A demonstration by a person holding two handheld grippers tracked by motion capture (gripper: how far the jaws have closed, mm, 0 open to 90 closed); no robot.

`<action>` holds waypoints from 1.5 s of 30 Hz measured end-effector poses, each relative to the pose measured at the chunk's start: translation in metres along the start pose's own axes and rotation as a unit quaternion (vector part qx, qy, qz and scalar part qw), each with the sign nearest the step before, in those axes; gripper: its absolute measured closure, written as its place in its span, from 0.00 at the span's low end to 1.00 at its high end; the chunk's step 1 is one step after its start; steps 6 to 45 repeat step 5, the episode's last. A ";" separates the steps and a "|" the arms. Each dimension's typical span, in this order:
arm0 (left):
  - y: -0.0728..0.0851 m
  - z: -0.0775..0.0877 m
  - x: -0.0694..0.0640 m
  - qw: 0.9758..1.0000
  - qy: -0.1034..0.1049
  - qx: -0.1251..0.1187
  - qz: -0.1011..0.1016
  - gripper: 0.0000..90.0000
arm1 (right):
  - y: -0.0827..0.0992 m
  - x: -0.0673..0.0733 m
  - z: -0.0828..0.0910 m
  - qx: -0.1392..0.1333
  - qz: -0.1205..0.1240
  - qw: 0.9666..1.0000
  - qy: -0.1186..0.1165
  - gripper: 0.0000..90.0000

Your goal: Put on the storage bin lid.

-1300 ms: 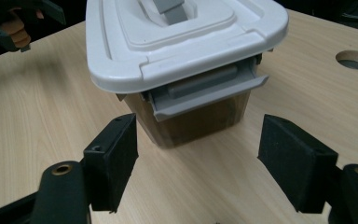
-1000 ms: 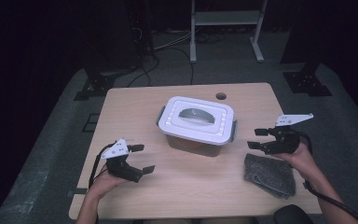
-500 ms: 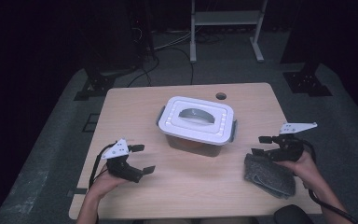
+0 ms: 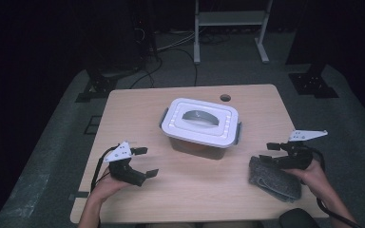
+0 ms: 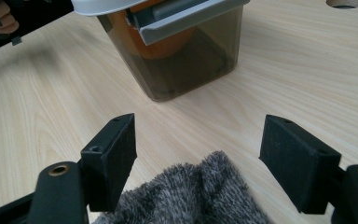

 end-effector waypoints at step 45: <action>-0.001 -0.001 0.000 1.000 0.002 0.002 -0.004 0.05 | 0.004 0.000 0.001 0.000 -0.001 1.000 0.001 0.28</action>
Point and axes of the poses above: each handheld gripper's, and its own axes: z roughly backward along the jaws, y roughly out of its underside, x roughly to its left, the point moved 4 cm from there along -z, roughly forward along the jaws, and after that the axes turned 15 degrees about -z, right-handed, at the moved point
